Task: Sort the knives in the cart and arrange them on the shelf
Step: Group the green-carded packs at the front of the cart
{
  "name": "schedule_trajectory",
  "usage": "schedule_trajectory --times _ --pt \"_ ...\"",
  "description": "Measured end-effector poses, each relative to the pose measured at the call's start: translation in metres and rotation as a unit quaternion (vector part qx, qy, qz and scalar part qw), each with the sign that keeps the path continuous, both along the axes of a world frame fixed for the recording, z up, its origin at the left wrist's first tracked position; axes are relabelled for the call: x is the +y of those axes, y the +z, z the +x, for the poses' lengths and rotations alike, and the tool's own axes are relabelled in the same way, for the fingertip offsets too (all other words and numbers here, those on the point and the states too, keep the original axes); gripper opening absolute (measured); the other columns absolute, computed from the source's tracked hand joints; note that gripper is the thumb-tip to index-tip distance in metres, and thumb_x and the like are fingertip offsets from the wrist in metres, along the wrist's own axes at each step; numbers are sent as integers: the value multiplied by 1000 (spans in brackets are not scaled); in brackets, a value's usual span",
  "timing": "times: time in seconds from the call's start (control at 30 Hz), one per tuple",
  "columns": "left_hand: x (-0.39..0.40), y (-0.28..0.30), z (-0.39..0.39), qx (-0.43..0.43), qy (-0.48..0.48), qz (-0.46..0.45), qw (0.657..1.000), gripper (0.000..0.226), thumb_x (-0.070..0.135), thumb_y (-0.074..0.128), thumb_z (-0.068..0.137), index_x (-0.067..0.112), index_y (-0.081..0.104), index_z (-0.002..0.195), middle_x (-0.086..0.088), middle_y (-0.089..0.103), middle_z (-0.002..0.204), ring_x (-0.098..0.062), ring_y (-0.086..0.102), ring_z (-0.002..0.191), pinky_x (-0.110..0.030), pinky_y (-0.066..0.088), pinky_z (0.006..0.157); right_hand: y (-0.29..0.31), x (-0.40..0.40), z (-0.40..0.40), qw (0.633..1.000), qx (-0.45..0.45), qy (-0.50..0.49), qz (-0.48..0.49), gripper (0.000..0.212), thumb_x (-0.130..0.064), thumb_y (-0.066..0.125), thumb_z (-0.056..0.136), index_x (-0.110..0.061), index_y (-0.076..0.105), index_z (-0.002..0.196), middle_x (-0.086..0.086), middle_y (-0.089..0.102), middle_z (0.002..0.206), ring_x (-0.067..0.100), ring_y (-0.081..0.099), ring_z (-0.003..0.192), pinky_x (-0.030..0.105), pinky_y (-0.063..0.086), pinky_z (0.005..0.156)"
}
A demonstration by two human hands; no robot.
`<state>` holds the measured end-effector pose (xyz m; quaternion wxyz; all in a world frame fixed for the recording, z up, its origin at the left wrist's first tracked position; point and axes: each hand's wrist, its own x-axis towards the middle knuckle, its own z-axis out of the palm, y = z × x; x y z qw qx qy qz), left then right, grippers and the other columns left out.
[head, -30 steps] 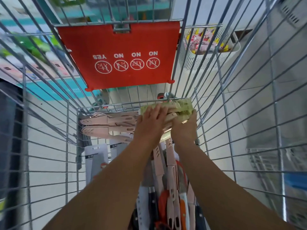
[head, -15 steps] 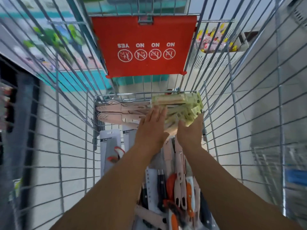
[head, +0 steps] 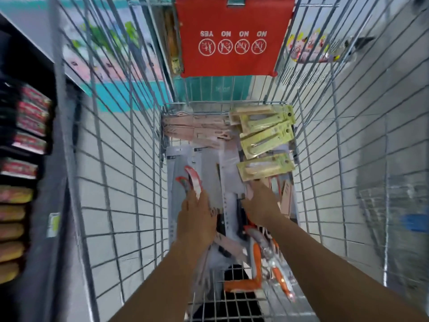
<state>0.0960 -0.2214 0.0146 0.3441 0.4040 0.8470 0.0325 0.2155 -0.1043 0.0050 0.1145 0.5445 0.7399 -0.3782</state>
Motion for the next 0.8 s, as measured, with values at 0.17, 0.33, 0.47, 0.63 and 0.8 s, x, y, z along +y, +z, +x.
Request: schedule_trajectory --times 0.17,0.33,0.47,0.63,0.8 --pt "-18 -6 7 5 22 -20 1000 52 36 40 99 18 24 145 -10 16 156 -32 28 137 -41 31 110 -2 18 1 994 -55 59 79 70 -6 56 85 -17 26 148 10 25 154 30 25 140 42 28 113" --pt "-13 -10 9 -20 66 -4 998 61 33 54 93 22 25 144 -12 20 151 -33 28 133 -43 39 106 -10 60 0 968 -139 182 101 93 -11 66 81 -27 8 152 4 10 160 32 14 145 46 28 114" --pt "-7 -11 9 21 83 9 996 54 37 53 93 21 31 140 -11 31 143 -28 34 126 -36 40 102 -15 72 -2 943 -162 244 157 79 -19 65 81 -25 23 148 7 31 150 34 31 135 42 36 103" --pt "12 -10 11 41 95 30 994 49 32 51 94 22 34 138 -8 32 142 -26 29 128 -36 30 108 -21 83 -4 951 -122 248 141 78 -27 70 79 -28 28 144 11 37 139 37 38 125 42 40 99" --pt "33 -9 14 28 78 22 996 44 29 54 92 22 36 131 -7 28 142 -26 24 130 -36 28 109 -18 94 -5 945 -103 274 149 65 -36 69 80 -27 39 137 4 47 133 30 46 121 39 37 96"
